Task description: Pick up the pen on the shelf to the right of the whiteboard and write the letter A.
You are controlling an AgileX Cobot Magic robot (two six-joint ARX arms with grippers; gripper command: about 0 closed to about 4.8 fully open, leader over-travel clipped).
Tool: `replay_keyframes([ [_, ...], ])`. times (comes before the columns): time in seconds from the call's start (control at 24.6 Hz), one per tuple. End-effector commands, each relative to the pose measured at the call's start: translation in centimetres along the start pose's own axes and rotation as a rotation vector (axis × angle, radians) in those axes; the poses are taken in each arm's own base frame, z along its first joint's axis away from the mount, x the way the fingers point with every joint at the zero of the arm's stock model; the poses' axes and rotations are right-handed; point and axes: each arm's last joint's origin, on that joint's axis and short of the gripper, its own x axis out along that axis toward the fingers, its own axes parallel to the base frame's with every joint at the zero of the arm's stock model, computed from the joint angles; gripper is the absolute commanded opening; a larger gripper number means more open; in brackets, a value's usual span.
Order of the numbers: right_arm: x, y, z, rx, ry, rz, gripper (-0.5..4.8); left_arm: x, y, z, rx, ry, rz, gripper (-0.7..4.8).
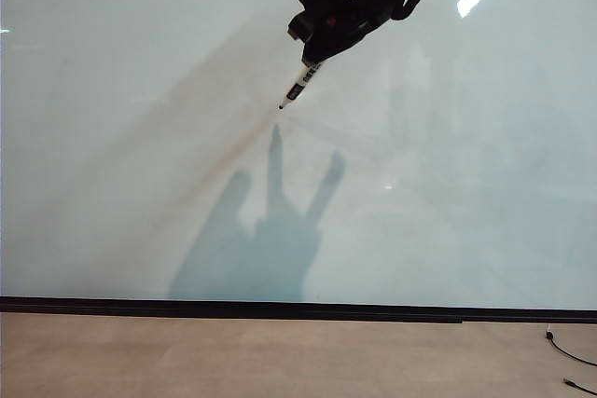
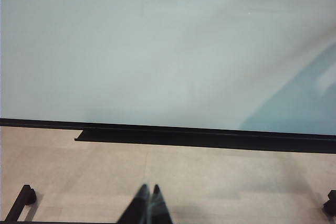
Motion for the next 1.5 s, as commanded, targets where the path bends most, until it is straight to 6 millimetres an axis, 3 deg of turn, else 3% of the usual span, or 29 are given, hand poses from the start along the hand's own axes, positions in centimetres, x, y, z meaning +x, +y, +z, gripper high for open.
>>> replay_keyframes([
  [0.04,0.4,-0.1,0.0,0.01,0.0,-0.008,-0.05,0.0,0.0,0.2,0.004,-0.01,0.0,-0.04],
  [0.93,1.2,-0.8,-0.3,0.044,-0.001,-0.074,-0.05,0.0,0.0,0.2,0.004,-0.01,0.0,-0.04],
  [1.5,0.0,-1.5,0.3,0.049,-0.013,-0.128,-0.05,0.0,0.0,0.2,0.004,-0.01,0.0,-0.05],
])
